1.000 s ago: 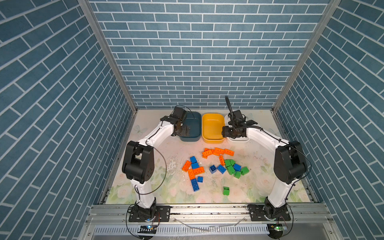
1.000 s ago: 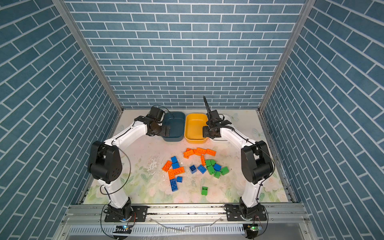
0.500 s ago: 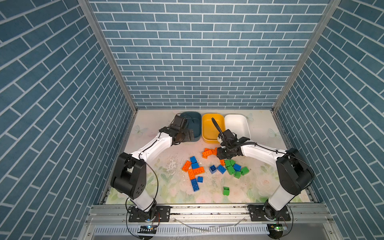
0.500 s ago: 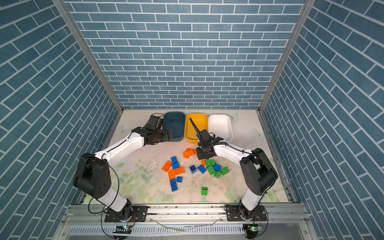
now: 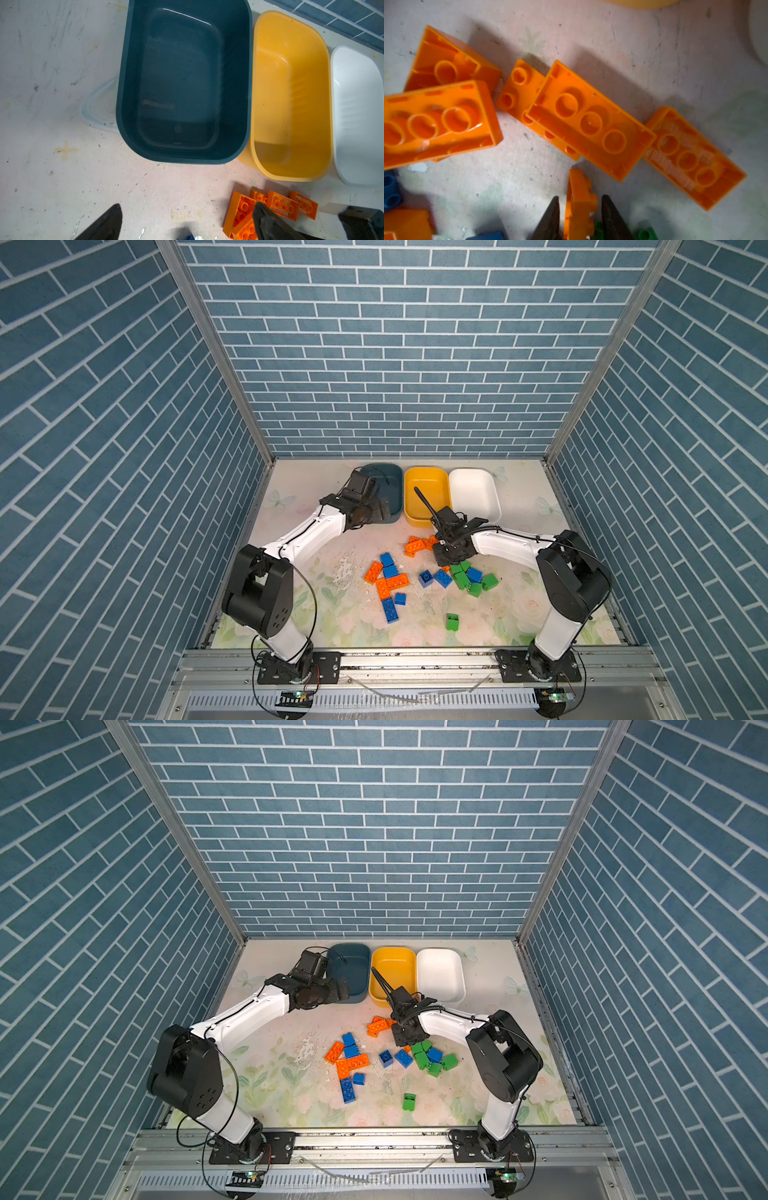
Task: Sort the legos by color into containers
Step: 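Grasp an orange brick with the right gripper while the left lowers, then drop the orange brick into the white bin while the left gripper lowers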
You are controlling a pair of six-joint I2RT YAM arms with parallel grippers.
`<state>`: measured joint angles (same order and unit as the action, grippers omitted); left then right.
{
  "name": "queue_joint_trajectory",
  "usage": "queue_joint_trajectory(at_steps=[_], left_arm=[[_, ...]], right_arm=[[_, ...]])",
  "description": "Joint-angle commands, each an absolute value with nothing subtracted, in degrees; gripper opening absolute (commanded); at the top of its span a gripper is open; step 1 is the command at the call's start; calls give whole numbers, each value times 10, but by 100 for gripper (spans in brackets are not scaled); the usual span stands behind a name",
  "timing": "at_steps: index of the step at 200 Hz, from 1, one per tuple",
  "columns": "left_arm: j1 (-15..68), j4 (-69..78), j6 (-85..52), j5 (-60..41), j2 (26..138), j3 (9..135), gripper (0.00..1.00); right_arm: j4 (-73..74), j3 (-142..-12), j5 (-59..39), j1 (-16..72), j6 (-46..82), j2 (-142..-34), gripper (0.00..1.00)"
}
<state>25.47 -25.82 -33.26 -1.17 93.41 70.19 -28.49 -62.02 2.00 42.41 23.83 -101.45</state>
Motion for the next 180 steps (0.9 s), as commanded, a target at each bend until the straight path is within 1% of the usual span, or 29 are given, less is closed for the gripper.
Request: queue_joint_trajectory(at_steps=[1,20,37,64,90,99,126,153,169,180], left_arm=[[263,-262,-334,-9,944,705,99],[271,-272,-329,0,948,712,99],[279,-282,-322,9,951,720,99],[293,-293,-309,28,952,728,99],[308,-292,-295,34,957,736,99],[314,-293,-290,36,960,740,99],[333,-296,-276,41,969,756,99],[348,-298,-264,42,976,768,99],[355,-305,-249,36,981,776,99],[357,-310,-236,16,985,782,99]], right_arm=[[-295,-641,30,431,240,-1027,29],[-290,-641,33,431,237,-1020,20],[-277,-628,38,430,230,-989,13],[-238,-600,26,421,200,-913,9],[-198,-582,14,391,184,-849,8],[-181,-577,13,367,187,-835,8],[-124,-571,26,288,249,-824,8],[-88,-584,29,229,277,-855,9],[-101,-611,36,210,258,-892,10],[-122,-636,57,206,233,-920,10]])
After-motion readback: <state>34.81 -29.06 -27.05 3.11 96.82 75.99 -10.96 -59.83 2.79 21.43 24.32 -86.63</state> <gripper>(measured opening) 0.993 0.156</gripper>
